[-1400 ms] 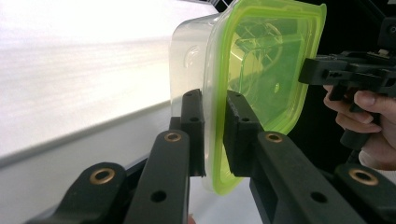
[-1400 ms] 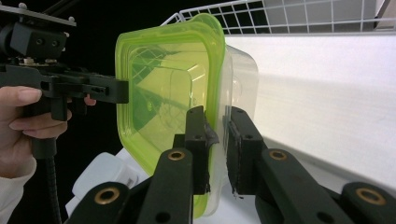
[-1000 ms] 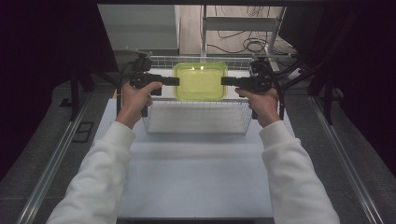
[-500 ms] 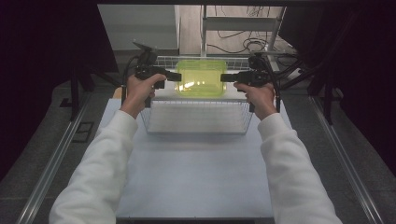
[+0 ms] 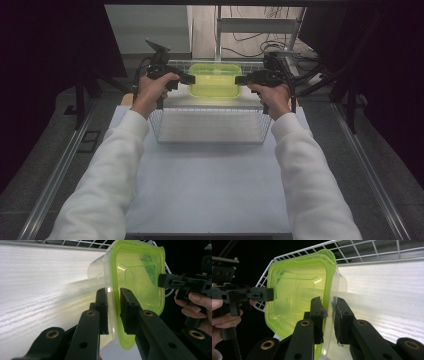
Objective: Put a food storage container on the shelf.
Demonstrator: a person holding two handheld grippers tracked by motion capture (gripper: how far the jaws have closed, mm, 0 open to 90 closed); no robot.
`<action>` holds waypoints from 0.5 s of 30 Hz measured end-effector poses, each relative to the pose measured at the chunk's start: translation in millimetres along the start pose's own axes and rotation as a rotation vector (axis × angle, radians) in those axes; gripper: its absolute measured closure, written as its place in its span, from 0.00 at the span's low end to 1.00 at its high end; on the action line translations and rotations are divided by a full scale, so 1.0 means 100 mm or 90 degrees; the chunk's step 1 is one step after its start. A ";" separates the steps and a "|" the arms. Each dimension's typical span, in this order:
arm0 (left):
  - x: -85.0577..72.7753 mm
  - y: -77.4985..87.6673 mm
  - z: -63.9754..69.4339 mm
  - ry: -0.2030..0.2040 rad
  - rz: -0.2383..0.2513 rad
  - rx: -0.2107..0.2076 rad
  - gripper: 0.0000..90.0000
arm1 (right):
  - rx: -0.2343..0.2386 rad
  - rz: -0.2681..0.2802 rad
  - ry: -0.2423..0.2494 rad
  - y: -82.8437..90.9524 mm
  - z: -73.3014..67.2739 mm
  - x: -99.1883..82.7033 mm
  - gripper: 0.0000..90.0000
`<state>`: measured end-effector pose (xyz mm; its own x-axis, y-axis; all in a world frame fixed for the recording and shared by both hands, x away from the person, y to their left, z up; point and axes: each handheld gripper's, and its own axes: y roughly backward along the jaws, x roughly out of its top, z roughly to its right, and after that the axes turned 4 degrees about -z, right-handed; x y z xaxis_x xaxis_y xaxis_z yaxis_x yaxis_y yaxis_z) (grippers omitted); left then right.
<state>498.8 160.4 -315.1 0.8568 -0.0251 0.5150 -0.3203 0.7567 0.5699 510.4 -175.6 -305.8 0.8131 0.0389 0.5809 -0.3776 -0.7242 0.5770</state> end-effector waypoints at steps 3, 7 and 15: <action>0.05 -0.04 -0.07 0.032 0.001 -0.015 0.86 | 0.004 -0.006 -0.028 -0.03 0.04 0.04 0.85; 0.08 -0.09 -0.12 0.057 0.005 -0.021 0.85 | 0.006 -0.010 -0.056 -0.08 0.09 0.07 0.83; 0.07 -0.13 -0.19 0.052 0.015 -0.034 0.81 | 0.011 -0.004 -0.081 -0.13 0.14 0.07 0.81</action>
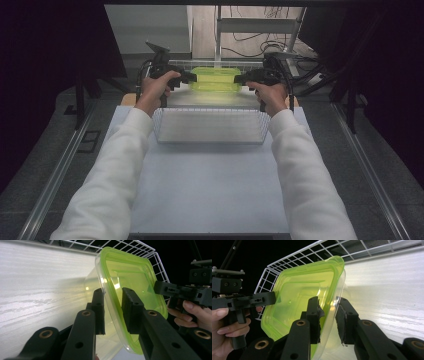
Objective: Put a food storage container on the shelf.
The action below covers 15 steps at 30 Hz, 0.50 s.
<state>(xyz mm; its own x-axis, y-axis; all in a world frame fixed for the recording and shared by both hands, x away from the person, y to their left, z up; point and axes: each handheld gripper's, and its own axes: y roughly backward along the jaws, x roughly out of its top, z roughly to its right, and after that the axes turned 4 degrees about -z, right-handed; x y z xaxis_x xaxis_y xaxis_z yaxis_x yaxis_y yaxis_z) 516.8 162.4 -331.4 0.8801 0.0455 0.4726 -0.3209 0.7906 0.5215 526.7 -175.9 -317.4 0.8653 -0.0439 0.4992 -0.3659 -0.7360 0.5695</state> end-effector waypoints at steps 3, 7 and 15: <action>-0.01 0.00 0.02 -0.019 0.006 0.013 0.79 | -0.007 0.010 0.011 0.00 0.00 -0.01 0.79; -0.04 -0.01 0.03 -0.031 0.024 0.016 0.70 | -0.017 0.028 0.023 -0.01 -0.03 -0.05 0.76; -0.08 0.01 0.17 -0.076 0.086 0.023 0.32 | -0.049 0.074 0.072 0.04 -0.16 -0.10 0.40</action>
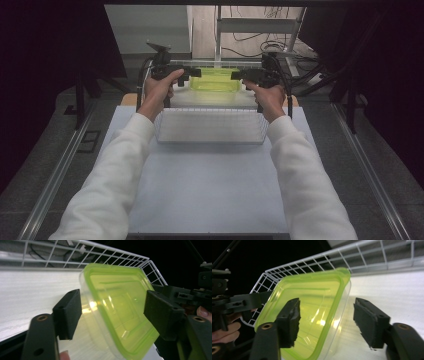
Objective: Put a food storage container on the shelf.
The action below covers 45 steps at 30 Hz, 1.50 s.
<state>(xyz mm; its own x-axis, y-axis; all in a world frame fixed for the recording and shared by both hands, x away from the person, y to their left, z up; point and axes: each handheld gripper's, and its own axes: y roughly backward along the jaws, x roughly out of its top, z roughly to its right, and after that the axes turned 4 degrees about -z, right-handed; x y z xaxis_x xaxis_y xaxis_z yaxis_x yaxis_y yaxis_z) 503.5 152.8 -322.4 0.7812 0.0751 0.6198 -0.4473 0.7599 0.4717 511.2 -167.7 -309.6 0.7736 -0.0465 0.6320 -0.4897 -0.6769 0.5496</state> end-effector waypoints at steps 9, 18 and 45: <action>-0.13 0.19 0.16 -0.057 0.026 0.038 0.19 | -0.032 0.058 0.061 0.27 -0.20 -0.08 0.29; -0.58 0.47 0.38 -0.115 0.039 0.055 0.19 | -0.036 0.057 0.168 0.60 -0.19 -0.39 0.26; -2.65 0.66 0.43 -0.169 -0.086 0.084 0.25 | 0.016 -0.090 0.219 0.91 0.24 -2.40 0.27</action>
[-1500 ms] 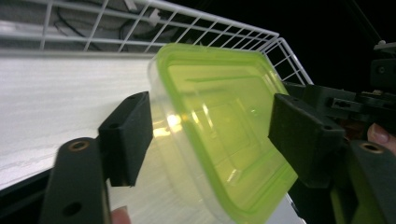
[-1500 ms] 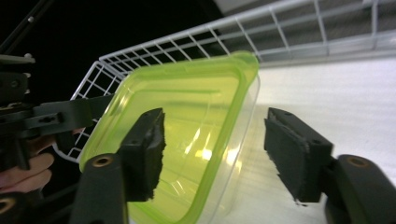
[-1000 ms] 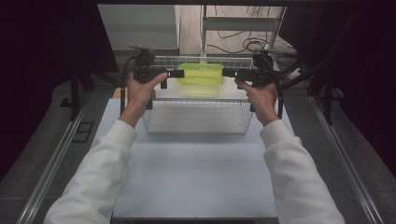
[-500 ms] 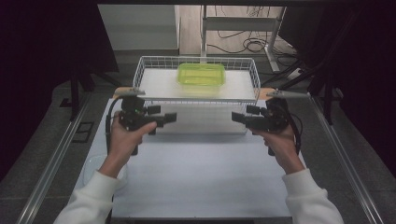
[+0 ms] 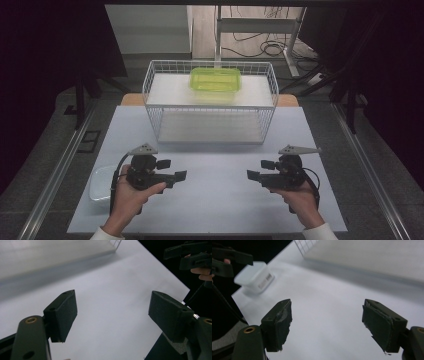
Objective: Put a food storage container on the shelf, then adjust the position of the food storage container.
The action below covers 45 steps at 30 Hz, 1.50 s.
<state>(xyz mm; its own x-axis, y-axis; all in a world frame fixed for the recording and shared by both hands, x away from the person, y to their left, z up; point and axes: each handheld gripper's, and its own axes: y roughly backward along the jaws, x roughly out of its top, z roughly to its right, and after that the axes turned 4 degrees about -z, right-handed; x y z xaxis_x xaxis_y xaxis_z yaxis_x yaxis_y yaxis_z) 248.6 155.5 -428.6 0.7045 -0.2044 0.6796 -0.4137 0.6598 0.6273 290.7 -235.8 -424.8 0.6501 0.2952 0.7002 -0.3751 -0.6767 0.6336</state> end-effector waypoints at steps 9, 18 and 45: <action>-0.20 -0.07 -0.08 -0.001 -0.024 0.024 0.26 | -0.022 -0.042 0.006 -0.14 0.03 -0.19 0.28; -0.18 -0.01 -0.06 -0.005 -0.015 0.026 0.25 | -0.032 -0.018 0.020 -0.08 -0.02 -0.20 0.27; -0.16 0.49 -0.38 0.050 0.005 0.044 0.43 | -0.051 -0.049 0.037 -0.19 -0.01 -0.26 0.28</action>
<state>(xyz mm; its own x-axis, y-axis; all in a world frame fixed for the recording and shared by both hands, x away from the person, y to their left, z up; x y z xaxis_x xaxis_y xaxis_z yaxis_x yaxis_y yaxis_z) 239.1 219.1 -422.9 0.7425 -0.1404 0.6549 -0.4565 0.6095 0.6482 280.3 -230.2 -455.1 0.6402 0.3849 0.6648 -0.3790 -0.5945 0.7092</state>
